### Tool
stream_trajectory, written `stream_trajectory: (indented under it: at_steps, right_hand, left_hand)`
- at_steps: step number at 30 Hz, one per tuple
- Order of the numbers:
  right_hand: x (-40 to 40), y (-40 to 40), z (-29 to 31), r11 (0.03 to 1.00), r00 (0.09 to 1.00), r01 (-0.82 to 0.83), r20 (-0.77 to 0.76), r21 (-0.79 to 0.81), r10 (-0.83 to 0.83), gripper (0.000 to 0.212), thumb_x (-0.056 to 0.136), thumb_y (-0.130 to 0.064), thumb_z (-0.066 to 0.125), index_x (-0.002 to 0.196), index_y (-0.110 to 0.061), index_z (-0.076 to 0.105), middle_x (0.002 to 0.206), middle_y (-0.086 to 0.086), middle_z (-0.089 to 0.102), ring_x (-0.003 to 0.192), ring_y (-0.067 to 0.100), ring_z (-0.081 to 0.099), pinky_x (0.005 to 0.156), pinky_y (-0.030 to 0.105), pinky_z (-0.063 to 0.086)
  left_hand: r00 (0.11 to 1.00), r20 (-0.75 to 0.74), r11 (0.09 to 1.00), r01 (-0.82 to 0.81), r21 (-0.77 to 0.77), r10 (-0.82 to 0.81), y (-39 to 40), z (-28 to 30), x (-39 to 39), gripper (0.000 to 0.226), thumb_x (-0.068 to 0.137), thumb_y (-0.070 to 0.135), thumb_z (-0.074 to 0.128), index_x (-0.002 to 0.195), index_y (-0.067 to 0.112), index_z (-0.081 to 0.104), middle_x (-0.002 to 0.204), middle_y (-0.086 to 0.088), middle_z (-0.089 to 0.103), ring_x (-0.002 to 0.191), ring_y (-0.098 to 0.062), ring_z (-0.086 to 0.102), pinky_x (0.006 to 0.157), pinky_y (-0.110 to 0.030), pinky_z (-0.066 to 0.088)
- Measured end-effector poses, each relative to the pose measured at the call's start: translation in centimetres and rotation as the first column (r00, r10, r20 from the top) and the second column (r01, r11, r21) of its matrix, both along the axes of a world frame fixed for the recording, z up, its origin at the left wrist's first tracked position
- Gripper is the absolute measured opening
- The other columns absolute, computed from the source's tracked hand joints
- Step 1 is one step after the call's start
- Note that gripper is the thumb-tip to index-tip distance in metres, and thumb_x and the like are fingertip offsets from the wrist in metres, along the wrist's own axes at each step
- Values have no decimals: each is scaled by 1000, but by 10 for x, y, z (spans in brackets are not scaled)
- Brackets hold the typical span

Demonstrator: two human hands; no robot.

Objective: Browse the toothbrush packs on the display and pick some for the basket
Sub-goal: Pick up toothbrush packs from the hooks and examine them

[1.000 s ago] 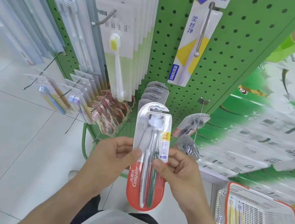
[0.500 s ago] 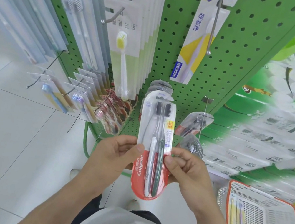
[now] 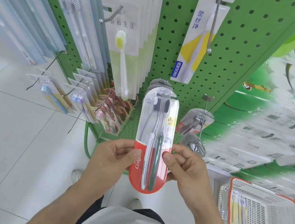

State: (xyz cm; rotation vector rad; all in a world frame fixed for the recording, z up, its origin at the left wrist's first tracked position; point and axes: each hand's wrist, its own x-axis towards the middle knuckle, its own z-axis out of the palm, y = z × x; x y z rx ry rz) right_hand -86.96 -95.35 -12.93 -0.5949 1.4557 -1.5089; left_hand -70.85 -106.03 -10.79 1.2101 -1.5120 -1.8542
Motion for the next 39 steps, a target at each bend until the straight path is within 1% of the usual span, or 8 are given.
stream_trajectory:
  at_steps: [5,8,12,17,23,29,34,39]
  right_hand:
    - [1,1,0,999,998,6,-70,-46,-10,17,87,-16,76,100,-6,73,91,17,76,73,27,71,55,36,59]
    - [5,2,2,997,991,-6,-136,-80,-5,10,82,-13,79,92,-11,77,88,14,76,72,25,70,56,34,57]
    - [20,0,9,987,975,-81,-219,-142,49,9,80,-11,85,84,-15,78,84,7,71,58,32,67,57,40,56]
    - [33,-5,9,987,914,-88,-405,-136,26,22,73,-34,84,94,-30,77,92,-5,69,79,19,69,79,32,57]
    - [20,-5,-2,988,786,103,-599,-113,-151,38,82,-41,76,118,-34,65,111,-14,61,105,18,62,81,35,55]
    - [7,-8,7,990,930,97,-346,-104,-127,60,79,-11,85,129,-30,58,103,-5,70,85,18,68,72,30,56]
    - [4,-10,16,984,974,67,-203,-164,-101,46,82,4,77,119,-20,65,87,8,71,69,17,65,55,28,55]
    - [4,-11,12,986,981,68,-168,-153,-93,45,81,1,77,120,-18,65,87,12,71,70,21,67,51,31,55]
  left_hand:
    - [977,172,906,-43,-421,126,4,-3,0,44,90,20,73,128,35,59,109,20,67,102,2,63,80,-7,48]
    - [985,109,845,-54,-532,131,9,5,-3,48,88,38,72,132,36,55,120,19,60,115,-1,59,89,-15,49]
    - [996,44,894,-48,-445,75,15,8,-8,61,78,55,69,132,31,57,123,19,62,118,-6,62,89,-32,57]
    - [998,-47,953,-58,-299,46,17,13,-10,28,93,27,67,120,29,66,103,16,76,91,-7,73,73,-17,57]
    - [999,-41,982,-20,-188,12,15,16,-6,21,95,32,51,106,37,68,94,10,79,82,-16,76,71,-29,62]
    - [999,2,992,34,-124,-34,12,16,-4,26,98,32,50,114,25,69,97,2,79,84,-24,76,75,-42,63]
    - [999,-2,995,33,-97,-33,10,17,-4,19,100,21,53,113,26,67,94,6,79,80,-19,77,65,-28,62]
    - [1000,-5,995,1,-105,-2,10,17,-4,15,99,13,57,108,21,66,89,8,79,76,-16,77,59,-21,58]
